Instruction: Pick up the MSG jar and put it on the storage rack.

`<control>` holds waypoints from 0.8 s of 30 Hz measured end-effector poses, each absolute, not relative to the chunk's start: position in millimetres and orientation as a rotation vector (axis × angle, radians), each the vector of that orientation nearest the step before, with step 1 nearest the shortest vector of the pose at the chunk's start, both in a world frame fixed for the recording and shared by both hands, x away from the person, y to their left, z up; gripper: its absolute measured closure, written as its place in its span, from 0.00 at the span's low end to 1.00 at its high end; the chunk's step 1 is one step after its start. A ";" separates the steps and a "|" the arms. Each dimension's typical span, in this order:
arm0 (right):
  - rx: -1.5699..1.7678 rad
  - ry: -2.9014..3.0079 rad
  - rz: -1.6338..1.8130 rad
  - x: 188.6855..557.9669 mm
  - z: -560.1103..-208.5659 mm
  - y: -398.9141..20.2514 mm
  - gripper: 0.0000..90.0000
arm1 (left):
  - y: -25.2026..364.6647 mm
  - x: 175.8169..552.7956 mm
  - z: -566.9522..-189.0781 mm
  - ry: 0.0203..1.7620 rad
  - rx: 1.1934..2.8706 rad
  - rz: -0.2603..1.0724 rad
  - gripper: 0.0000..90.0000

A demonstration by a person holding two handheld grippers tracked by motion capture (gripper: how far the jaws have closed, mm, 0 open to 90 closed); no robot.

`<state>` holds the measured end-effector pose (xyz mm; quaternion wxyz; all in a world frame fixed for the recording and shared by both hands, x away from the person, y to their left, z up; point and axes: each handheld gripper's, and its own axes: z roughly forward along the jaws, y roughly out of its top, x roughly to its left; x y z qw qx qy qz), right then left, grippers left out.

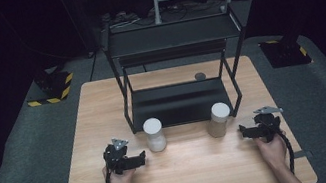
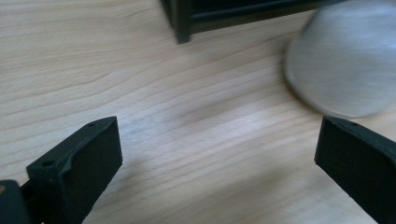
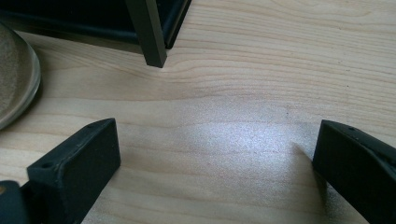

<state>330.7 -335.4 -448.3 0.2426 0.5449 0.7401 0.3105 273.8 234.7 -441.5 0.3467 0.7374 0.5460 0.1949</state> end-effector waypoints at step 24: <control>1.489 2.023 0.849 330.6 -448.3 -335.4 0.00 | 214.1 272.8 -441.5 1.212 1.921 0.425 0.02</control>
